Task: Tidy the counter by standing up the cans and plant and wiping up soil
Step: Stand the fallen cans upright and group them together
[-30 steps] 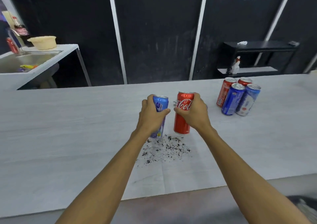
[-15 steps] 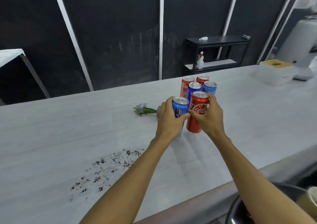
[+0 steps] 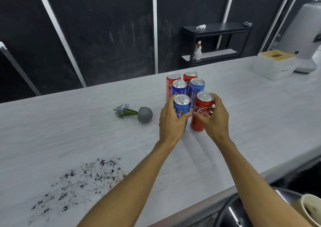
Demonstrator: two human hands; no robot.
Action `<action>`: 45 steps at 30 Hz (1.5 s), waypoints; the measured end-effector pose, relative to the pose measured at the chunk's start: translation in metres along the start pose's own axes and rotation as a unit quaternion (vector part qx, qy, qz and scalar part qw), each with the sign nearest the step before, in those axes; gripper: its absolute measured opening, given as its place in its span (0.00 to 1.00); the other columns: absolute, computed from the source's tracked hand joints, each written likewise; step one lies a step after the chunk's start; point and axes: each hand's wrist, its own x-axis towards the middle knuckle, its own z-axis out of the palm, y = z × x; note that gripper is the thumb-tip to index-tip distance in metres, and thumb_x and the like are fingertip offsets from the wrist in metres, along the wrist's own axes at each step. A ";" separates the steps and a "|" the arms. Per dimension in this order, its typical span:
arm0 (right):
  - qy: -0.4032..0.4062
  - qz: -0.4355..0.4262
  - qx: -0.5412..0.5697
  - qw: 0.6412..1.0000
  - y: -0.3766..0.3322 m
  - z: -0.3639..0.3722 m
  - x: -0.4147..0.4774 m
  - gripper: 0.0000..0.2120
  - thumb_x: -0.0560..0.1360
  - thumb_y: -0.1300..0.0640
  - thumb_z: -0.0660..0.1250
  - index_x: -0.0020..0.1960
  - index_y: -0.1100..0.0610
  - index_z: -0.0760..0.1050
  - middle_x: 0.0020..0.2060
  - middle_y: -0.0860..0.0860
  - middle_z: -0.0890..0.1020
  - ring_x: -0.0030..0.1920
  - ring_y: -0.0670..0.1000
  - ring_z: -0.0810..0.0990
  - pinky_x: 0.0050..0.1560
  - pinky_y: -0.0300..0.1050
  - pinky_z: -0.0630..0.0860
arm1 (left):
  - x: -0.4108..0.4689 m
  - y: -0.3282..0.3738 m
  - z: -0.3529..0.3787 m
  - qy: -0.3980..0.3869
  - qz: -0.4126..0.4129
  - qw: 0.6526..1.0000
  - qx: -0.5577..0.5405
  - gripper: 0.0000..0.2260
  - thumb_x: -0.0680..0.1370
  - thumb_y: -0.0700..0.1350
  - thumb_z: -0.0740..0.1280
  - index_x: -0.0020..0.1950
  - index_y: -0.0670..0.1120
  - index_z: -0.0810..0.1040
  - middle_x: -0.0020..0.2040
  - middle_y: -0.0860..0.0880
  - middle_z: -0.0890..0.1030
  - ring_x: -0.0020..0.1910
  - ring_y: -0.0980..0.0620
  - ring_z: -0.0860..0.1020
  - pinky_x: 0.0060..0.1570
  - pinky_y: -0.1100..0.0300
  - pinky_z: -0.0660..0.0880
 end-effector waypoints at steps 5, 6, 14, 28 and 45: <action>-0.002 0.005 0.001 1.000 0.013 0.001 0.009 0.38 0.66 0.51 0.78 0.71 0.54 0.65 0.65 0.51 0.75 0.63 0.51 0.75 0.61 0.55 0.76 | 0.004 -0.002 0.009 0.015 0.014 1.000 0.002 0.36 0.72 0.52 0.74 0.75 0.50 0.60 0.71 0.50 0.69 0.68 0.52 0.70 0.64 0.51 0.73; -0.003 0.005 -0.003 1.000 0.015 0.002 0.010 0.38 0.67 0.51 0.78 0.71 0.54 0.64 0.66 0.51 0.74 0.64 0.51 0.74 0.61 0.55 0.76 | 0.005 -0.002 0.010 0.018 0.020 1.000 0.000 0.36 0.72 0.51 0.74 0.75 0.50 0.60 0.71 0.50 0.69 0.68 0.52 0.69 0.64 0.53 0.73; -0.027 0.002 -0.011 1.000 0.027 0.002 0.021 0.38 0.68 0.50 0.77 0.72 0.52 0.63 0.67 0.49 0.73 0.65 0.50 0.73 0.63 0.53 0.75 | 0.005 -0.005 0.020 0.041 0.037 0.998 0.001 0.35 0.73 0.50 0.73 0.75 0.48 0.60 0.70 0.49 0.69 0.69 0.53 0.69 0.61 0.58 0.73; -0.046 0.004 0.001 0.999 0.035 0.000 0.036 0.38 0.68 0.51 0.77 0.72 0.51 0.62 0.67 0.49 0.73 0.64 0.49 0.74 0.63 0.53 0.75 | 0.016 -0.007 0.034 0.063 0.043 0.997 0.019 0.34 0.72 0.52 0.74 0.74 0.48 0.62 0.69 0.49 0.67 0.68 0.52 0.70 0.58 0.61 0.74; -0.048 0.027 -0.004 0.998 0.033 -0.002 0.020 0.42 0.71 0.50 0.75 0.76 0.50 0.54 0.72 0.50 0.68 0.68 0.51 0.70 0.64 0.48 0.71 | 0.007 -0.009 0.027 0.018 0.052 0.998 0.011 0.35 0.75 0.49 0.71 0.77 0.49 0.56 0.73 0.47 0.63 0.71 0.49 0.66 0.62 0.53 0.74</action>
